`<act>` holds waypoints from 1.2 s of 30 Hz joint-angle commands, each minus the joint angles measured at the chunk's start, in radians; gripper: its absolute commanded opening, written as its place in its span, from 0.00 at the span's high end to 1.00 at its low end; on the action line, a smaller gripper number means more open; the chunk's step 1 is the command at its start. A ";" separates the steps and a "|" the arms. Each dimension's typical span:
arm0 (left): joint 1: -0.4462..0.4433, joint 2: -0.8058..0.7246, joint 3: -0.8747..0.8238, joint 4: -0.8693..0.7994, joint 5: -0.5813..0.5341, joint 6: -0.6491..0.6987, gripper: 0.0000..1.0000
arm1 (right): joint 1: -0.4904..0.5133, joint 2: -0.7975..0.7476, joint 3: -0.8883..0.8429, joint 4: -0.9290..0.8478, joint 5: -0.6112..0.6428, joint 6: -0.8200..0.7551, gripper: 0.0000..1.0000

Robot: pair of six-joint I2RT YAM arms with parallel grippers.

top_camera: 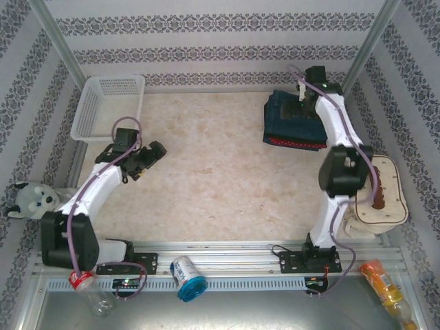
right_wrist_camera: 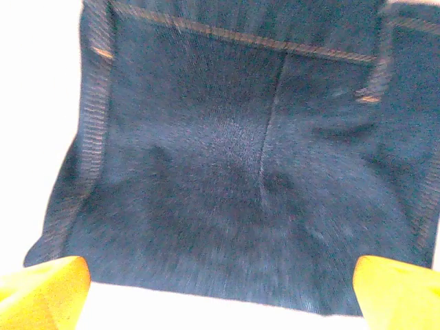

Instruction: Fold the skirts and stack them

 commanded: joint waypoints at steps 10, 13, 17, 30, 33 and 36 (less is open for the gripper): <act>0.103 -0.276 -0.158 -0.051 -0.600 0.159 0.00 | 0.008 -0.767 -0.887 0.697 -0.062 0.126 0.02; 0.106 -0.374 -0.245 0.020 -0.667 0.185 0.00 | 0.007 -0.862 -1.039 0.786 -0.034 0.122 0.02; 0.108 -0.459 -0.361 0.147 -0.745 0.287 0.00 | 0.002 -0.895 -1.231 0.910 0.028 0.099 0.02; 0.170 -0.279 -0.523 0.614 -0.398 0.562 0.00 | -0.030 -0.549 -1.341 1.341 0.024 0.062 0.02; 0.171 -0.210 -0.529 0.700 -0.360 0.576 0.00 | -0.025 -0.478 -1.341 1.487 -0.048 0.041 0.02; 0.171 -0.171 -0.542 0.792 -0.322 0.586 0.00 | 0.022 -0.436 -1.410 1.648 -0.074 -0.031 0.02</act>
